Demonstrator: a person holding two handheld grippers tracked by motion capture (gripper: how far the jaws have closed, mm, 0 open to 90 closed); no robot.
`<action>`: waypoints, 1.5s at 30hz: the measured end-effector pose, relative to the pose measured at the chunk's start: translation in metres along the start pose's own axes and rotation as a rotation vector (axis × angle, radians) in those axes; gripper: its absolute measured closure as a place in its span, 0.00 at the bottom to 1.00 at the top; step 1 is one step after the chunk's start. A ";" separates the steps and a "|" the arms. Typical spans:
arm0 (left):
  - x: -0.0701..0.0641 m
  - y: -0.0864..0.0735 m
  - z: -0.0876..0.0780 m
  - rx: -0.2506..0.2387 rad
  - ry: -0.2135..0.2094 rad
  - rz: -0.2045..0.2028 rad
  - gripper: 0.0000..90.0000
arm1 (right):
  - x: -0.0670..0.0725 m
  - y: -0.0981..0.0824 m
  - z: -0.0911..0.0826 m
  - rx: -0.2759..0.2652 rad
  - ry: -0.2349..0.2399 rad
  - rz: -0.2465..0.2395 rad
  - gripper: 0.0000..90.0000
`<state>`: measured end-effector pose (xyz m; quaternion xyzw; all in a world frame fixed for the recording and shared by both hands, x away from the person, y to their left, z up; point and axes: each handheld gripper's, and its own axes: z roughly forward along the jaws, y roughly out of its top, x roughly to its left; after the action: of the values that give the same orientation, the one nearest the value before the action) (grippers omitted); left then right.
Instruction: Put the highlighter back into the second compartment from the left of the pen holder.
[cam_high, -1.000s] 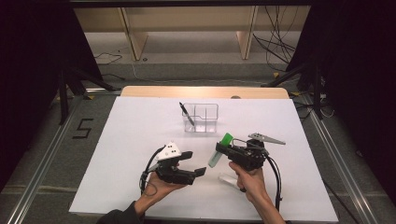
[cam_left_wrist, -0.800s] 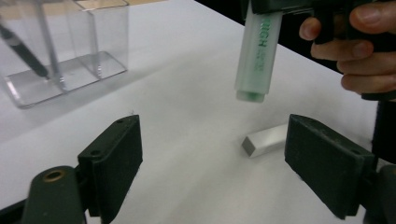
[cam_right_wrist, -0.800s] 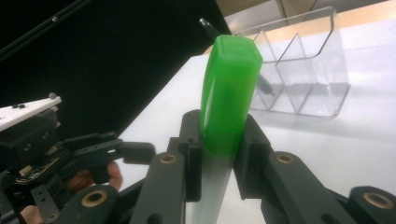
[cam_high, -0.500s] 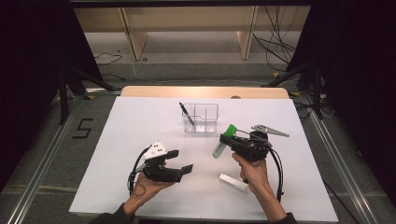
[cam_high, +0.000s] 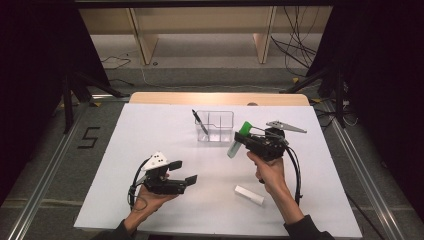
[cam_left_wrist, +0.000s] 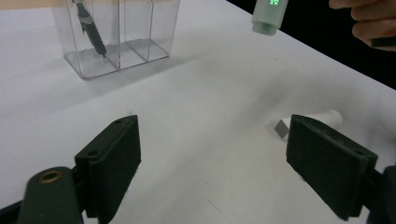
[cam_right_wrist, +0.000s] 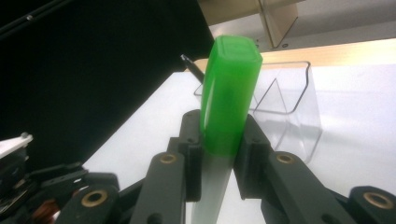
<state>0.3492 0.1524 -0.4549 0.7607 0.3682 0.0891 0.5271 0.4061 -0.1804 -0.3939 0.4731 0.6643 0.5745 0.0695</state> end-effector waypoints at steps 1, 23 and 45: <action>0.001 -0.001 -0.001 -0.002 0.001 -0.001 0.20 | 0.000 0.002 0.002 -0.001 -0.003 -0.005 0.84; 0.007 -0.014 -0.011 0.013 0.020 -0.022 0.20 | -0.009 0.046 0.038 0.010 -0.070 -0.012 0.84; 0.008 -0.017 -0.020 0.004 0.018 -0.016 0.19 | -0.010 0.075 0.072 0.042 -0.135 -0.048 0.84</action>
<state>0.3363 0.1751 -0.4629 0.7578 0.3791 0.0913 0.5231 0.4985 -0.1448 -0.3599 0.4961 0.6812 0.5253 0.1182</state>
